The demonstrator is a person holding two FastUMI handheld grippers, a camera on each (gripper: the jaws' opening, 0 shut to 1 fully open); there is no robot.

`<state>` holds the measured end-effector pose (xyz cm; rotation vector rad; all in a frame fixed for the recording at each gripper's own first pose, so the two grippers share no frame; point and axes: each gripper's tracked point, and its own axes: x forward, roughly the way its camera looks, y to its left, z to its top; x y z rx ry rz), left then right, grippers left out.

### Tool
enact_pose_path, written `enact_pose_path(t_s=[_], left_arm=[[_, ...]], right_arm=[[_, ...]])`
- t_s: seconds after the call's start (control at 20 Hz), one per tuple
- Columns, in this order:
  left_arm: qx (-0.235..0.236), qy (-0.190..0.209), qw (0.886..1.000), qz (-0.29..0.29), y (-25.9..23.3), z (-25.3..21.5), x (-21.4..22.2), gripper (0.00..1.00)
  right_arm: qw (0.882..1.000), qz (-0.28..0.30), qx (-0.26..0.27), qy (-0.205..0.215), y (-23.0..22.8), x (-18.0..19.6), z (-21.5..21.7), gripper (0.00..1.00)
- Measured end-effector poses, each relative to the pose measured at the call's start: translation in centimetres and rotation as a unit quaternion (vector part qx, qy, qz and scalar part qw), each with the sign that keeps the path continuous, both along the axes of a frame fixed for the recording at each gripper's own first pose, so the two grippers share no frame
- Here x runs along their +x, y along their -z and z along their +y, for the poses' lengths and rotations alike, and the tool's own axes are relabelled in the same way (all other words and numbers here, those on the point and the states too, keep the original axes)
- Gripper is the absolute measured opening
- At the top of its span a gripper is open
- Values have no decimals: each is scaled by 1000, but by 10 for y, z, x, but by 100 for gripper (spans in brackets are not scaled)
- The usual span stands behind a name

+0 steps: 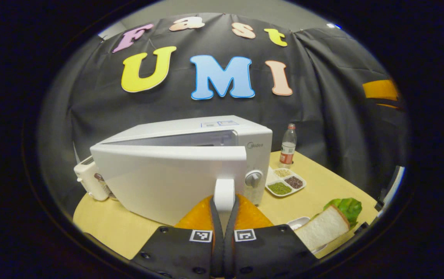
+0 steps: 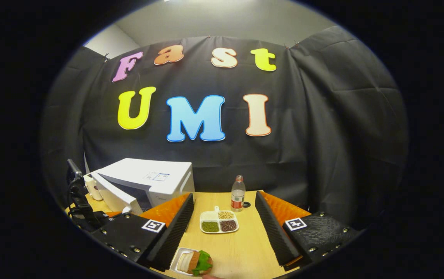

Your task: Open the microwave oven with the left hand, put the food in, and close the microwave oven.

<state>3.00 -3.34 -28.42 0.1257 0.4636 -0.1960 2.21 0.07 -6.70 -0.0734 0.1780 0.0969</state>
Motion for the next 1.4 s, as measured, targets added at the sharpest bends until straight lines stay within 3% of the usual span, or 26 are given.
enact_pose_path(t_s=[0.3, 0.6, 1.1, 1.4], left_arm=[[19, 37, 999, 11, -15, 61, -89, 6], [44, 27, 998, 29, -25, 141, -149, 6], [82, 1, 996, 47, -38, 275, -193, 7], [80, 19, 995, 46, -40, 318, -198, 7]], right_arm=[[999, -8, 11, -46, 1, -11, 57, 96], [995, -2, 0, -95, 11, -19, 113, 96], [993, 20, -6, -116, 35, -21, 174, 96], [991, 27, -21, -126, 42, -27, 200, 96]])
